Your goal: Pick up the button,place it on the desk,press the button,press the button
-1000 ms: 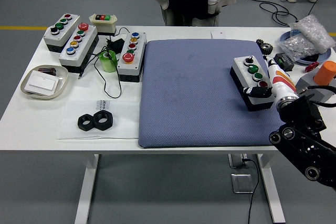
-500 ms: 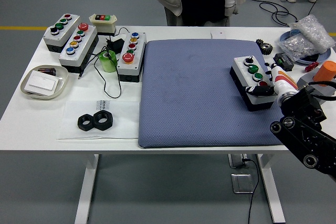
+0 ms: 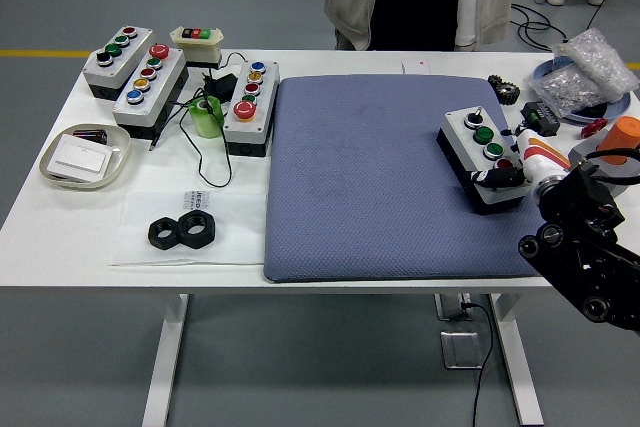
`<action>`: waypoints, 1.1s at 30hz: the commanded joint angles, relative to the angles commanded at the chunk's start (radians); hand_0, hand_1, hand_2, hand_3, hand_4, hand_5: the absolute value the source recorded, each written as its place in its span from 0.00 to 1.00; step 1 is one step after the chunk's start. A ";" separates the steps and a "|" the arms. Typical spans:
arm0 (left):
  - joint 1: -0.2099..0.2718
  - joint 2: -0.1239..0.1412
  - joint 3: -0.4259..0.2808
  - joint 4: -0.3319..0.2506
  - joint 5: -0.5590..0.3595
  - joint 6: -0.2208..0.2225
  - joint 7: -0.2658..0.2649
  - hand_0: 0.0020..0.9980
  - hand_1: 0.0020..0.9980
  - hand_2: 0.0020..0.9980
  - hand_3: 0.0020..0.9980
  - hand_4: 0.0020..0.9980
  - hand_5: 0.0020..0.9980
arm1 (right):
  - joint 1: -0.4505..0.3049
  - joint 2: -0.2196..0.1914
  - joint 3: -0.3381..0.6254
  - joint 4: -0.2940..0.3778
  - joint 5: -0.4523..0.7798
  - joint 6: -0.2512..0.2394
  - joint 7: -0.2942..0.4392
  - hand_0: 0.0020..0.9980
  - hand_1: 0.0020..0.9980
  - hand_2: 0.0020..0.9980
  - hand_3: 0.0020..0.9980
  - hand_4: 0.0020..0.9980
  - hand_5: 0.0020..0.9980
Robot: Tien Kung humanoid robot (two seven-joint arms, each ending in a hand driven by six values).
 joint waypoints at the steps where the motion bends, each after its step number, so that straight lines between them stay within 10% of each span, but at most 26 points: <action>1: 0.000 0.000 0.000 0.000 0.000 0.000 0.000 0.68 0.65 0.75 0.79 0.70 1.00 | 0.001 -0.005 -0.005 0.003 0.003 0.000 0.006 0.61 0.45 0.53 0.69 0.92 0.19; 9: -0.002 0.001 0.002 0.000 -0.005 0.001 -0.001 0.68 0.65 0.75 0.79 0.70 1.00 | 0.021 -0.084 -0.101 0.058 0.093 0.042 0.138 0.54 0.42 0.49 0.64 0.85 0.14; 25: -0.002 0.001 -0.001 0.001 -0.002 0.001 0.000 0.68 0.65 0.75 0.79 0.70 1.00 | 0.137 -0.204 -0.309 0.088 0.105 0.213 0.705 0.53 0.44 0.49 0.64 0.83 0.08; 32: -0.003 0.001 -0.001 0.001 0.000 0.001 0.001 0.68 0.65 0.75 0.79 0.70 1.00 | 0.182 -0.209 -0.385 0.067 0.051 0.244 0.752 0.54 0.48 0.51 0.67 0.86 0.12; 33: -0.003 0.001 -0.001 0.001 0.000 0.001 0.001 0.68 0.65 0.75 0.79 0.70 1.00 | 0.183 -0.209 -0.386 0.066 0.039 0.255 0.749 0.67 0.61 0.63 0.83 0.86 0.08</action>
